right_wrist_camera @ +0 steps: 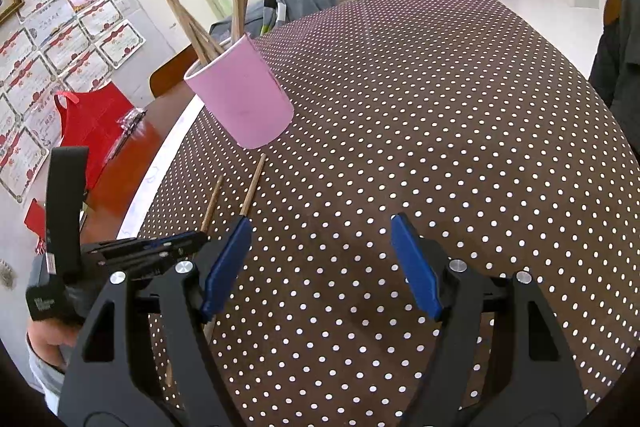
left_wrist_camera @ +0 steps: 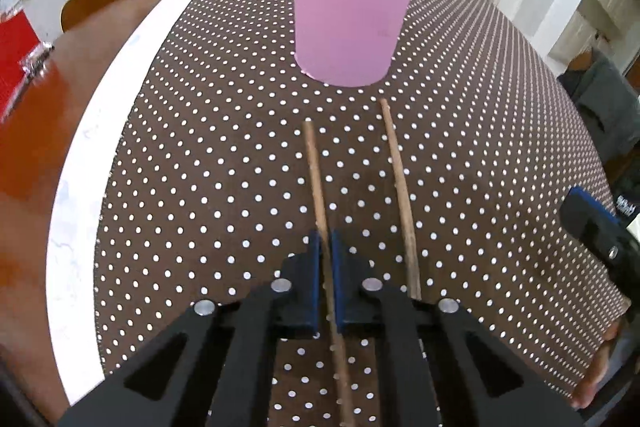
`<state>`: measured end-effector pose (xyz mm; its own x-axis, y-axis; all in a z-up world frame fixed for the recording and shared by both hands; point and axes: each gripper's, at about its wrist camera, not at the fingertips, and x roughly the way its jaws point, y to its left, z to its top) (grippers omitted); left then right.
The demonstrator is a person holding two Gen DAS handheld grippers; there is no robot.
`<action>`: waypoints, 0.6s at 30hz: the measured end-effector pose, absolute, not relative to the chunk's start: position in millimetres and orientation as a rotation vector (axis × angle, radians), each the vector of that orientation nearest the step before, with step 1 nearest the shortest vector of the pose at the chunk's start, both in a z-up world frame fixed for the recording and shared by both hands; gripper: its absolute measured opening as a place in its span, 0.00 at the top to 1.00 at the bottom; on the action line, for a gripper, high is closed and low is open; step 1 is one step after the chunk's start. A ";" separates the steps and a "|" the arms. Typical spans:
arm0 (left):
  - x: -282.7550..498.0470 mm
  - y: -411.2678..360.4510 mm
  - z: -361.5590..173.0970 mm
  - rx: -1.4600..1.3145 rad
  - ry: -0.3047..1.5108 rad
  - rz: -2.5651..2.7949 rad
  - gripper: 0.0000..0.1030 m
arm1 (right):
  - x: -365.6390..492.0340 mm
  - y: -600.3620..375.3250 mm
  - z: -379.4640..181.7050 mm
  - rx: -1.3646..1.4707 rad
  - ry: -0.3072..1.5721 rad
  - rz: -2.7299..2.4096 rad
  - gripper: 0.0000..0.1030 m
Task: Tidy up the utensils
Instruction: 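Grasp a chopstick with the left tool while the right tool grasps another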
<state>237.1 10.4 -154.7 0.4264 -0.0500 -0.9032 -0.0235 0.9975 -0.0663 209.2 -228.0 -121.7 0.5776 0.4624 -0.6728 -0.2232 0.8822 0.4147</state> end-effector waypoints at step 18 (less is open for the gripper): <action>214.0 66.5 -142.5 -0.274 0.998 -0.030 0.95 | 228.1 -118.6 -127.1 0.052 1.044 0.444 0.31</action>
<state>214.0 66.5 -142.5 0.5442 -0.1499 -0.8255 -0.0998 0.9653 -0.2411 228.1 -118.6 -127.1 0.4222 0.3793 -0.8233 -0.3303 0.9102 0.2499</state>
